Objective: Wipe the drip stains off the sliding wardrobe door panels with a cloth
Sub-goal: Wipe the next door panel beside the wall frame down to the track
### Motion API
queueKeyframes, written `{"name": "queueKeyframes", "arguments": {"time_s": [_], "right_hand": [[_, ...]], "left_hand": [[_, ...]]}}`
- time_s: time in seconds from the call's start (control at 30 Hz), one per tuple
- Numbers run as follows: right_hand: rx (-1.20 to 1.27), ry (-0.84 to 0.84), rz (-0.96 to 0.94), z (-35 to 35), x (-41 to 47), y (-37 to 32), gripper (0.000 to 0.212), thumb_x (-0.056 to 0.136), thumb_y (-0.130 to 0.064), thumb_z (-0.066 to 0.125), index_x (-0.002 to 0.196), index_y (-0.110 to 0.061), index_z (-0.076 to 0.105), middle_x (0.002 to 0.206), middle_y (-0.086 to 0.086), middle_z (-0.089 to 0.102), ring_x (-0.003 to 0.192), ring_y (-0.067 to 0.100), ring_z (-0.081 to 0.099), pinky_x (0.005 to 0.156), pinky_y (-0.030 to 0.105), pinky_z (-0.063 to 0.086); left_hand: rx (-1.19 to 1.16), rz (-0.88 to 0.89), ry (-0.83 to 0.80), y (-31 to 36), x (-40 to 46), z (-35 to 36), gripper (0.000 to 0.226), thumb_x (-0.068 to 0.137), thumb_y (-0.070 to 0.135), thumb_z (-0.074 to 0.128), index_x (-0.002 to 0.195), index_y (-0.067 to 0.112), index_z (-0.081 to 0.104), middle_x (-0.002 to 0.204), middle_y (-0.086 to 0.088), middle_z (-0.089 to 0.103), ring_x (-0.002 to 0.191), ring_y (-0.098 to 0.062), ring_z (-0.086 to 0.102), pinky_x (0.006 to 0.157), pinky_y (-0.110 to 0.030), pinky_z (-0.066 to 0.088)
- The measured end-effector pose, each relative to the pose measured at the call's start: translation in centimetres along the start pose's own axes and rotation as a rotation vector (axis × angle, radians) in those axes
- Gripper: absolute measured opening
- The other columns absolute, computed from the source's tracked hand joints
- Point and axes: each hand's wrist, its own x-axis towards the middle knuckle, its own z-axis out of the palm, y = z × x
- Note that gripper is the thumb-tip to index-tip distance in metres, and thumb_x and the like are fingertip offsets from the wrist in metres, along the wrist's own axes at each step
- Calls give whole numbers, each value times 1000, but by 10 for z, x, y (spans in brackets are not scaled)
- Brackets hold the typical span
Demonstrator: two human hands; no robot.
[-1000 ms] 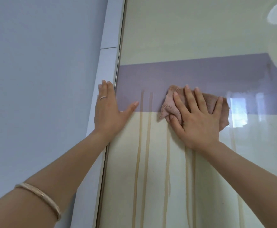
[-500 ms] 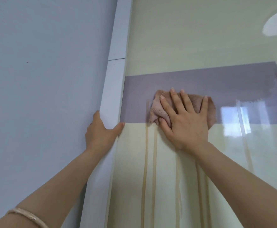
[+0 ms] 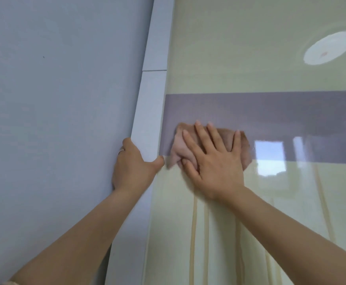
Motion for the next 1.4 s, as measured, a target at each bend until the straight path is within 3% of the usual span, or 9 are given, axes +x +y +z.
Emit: {"name": "queueKeyframes", "arguments": {"time_s": [0.1,0.23,0.3,0.47,0.63,0.83,1.07,1.27,1.4], "right_hand": [[-4,-25,-137,-7,8,10,62,90,-56,24,145,-32,43,153,3,38,141,28,35,107,68,10],[-14,-32,86,-11,39,21,77,81,-59,-3,153,-40,15,163,-5,7,149,19,3,111,63,-6],[-5,5,122,-6,25,8,72,86,-57,4,152,-35,22,162,-1,14,149,22,9,110,63,-5],[22,-40,-150,-6,2,8,62,91,-54,23,145,-31,42,154,4,36,142,29,33,107,69,9],[-27,-21,128,-11,32,21,77,81,-59,-2,153,-38,14,163,-4,7,149,20,3,110,60,-10],[12,16,-192,-3,-13,5,62,91,-56,28,142,-27,47,150,6,42,138,29,39,107,64,9],[24,83,63,3,-4,-1,61,92,-52,27,144,-26,44,153,6,38,141,29,33,110,62,6],[20,43,-116,0,-3,3,61,92,-53,27,144,-28,45,151,5,40,139,30,37,108,61,5],[20,95,39,3,8,-5,60,92,-52,27,143,-27,46,151,5,40,140,29,36,109,63,5]], "left_hand": [[-10,10,-11,0,-1,-2,62,76,38,72,114,3,37,113,-13,51,90,-28,47,72,-33,38],[-22,18,-17,-2,0,-2,62,77,38,71,116,4,36,113,-12,51,86,-25,43,71,-33,38],[-28,10,-16,-2,-2,0,63,77,40,70,117,5,36,113,-10,51,88,-26,45,71,-33,38],[-32,-5,-7,-1,-2,-2,67,77,40,71,121,4,35,117,-12,50,102,-30,50,74,-34,38],[-44,1,-41,-3,3,-1,68,77,38,72,122,5,33,113,-9,47,89,-25,42,73,-32,36],[-75,3,-93,-4,6,-7,86,69,46,77,131,9,30,129,-9,46,115,-28,46,75,-28,30],[-135,65,-27,-16,-2,-4,93,65,61,69,136,14,32,132,-4,49,122,-24,44,85,-29,35],[-227,60,5,-25,-7,-4,60,82,56,55,125,14,46,114,0,57,93,-18,49,77,-25,32],[-187,44,81,-28,-8,4,79,71,71,45,126,15,46,116,-6,59,99,-26,54,78,-33,40]]}}
